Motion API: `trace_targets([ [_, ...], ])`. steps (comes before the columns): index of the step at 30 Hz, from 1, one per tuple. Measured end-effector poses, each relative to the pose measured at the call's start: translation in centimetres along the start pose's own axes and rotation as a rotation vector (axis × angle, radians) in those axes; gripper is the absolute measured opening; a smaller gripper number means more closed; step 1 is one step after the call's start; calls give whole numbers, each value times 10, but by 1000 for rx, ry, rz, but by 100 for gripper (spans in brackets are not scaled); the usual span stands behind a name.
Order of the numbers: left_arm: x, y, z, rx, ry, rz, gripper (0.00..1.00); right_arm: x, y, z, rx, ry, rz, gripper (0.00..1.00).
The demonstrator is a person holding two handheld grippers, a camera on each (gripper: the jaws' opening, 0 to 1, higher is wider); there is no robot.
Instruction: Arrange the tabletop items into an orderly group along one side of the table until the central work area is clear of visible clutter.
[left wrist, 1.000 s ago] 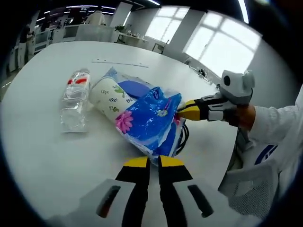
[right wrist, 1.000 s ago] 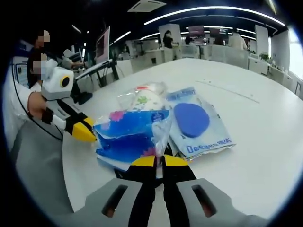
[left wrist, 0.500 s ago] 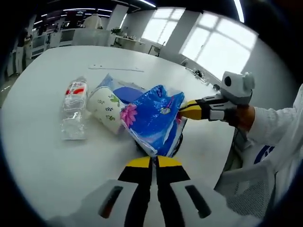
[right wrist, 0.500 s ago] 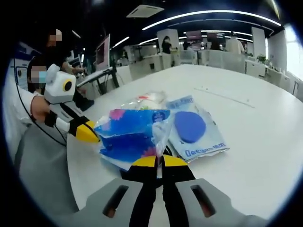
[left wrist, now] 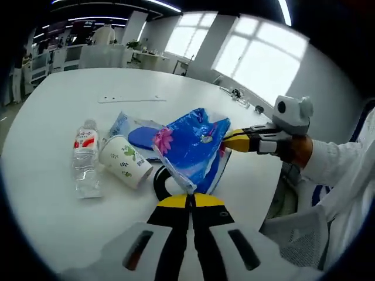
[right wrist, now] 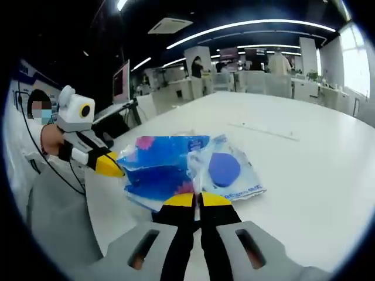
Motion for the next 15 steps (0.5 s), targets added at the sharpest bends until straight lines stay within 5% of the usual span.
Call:
trace_targets([
  [15,-1,19,-46,149,-15,95,0,-35,7,-27,6,90,71,0],
])
Point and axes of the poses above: the point that each gripper's makers call its tool centre point, and the gripper's own axes: x roughly forward along the fingers, y roughly to its right, z roughly out of its underside, the point moved 7 cm from there along -x, roughly backward along the fingers, and after that the axes turned 1 degree about y, right-handed, at the moved point
